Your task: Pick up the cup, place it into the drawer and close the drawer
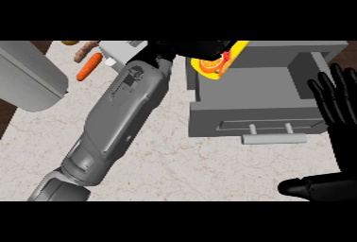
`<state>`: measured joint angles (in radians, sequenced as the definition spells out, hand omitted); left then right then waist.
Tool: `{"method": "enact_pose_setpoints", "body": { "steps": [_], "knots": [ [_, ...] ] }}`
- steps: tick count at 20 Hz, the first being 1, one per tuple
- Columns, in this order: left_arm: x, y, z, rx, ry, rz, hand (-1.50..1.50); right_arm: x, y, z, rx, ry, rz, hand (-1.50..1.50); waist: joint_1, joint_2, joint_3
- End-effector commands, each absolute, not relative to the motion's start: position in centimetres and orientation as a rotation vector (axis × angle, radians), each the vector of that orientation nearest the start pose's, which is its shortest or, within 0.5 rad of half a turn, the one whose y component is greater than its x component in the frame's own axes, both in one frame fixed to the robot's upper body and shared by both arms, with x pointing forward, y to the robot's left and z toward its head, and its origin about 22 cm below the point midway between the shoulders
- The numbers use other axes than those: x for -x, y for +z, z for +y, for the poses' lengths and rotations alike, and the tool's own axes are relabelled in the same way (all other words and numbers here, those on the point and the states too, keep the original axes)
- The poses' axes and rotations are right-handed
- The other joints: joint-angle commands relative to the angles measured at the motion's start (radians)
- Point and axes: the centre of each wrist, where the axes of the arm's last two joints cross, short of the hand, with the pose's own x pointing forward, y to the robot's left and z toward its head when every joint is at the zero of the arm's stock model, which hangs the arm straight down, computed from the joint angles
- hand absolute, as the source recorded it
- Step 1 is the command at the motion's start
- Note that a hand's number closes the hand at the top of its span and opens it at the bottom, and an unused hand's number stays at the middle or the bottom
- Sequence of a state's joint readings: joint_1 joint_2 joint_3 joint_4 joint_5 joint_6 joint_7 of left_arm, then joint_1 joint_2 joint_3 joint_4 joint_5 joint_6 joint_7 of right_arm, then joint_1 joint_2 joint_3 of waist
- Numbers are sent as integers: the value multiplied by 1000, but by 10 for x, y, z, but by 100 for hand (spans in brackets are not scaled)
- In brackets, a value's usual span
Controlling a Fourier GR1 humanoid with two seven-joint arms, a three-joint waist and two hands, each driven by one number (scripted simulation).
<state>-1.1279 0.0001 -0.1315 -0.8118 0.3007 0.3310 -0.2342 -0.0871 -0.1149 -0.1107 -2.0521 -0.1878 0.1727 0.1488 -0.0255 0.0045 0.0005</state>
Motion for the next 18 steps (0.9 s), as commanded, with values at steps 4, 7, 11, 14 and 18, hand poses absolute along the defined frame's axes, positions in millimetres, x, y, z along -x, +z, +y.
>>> {"method": "enact_pose_setpoints", "body": {
  "steps": [4, 7, 11, 14, 18],
  "knots": [
    [-425, 161, 24, 191, -125, -1939, 150, -234, 139, -260, -152, 163, -1992, -150, -19, 3, 0],
    [-436, 165, 22, 141, -155, -1927, 150, -238, 128, -261, -165, 172, -1990, -150, -37, 12, 1],
    [-432, 132, 27, 123, -223, -1929, 150, -234, 137, -239, -174, 169, -1994, -150, -48, 13, 0],
    [-430, 137, 20, 100, -260, -1911, 150, -239, 137, -246, -179, 179, -2005, -150, -64, 16, 1],
    [-428, 127, 18, 53, -270, -1886, 150, -245, 137, -249, -208, 179, -2010, -150, -75, 18, 2]
  ]
}}
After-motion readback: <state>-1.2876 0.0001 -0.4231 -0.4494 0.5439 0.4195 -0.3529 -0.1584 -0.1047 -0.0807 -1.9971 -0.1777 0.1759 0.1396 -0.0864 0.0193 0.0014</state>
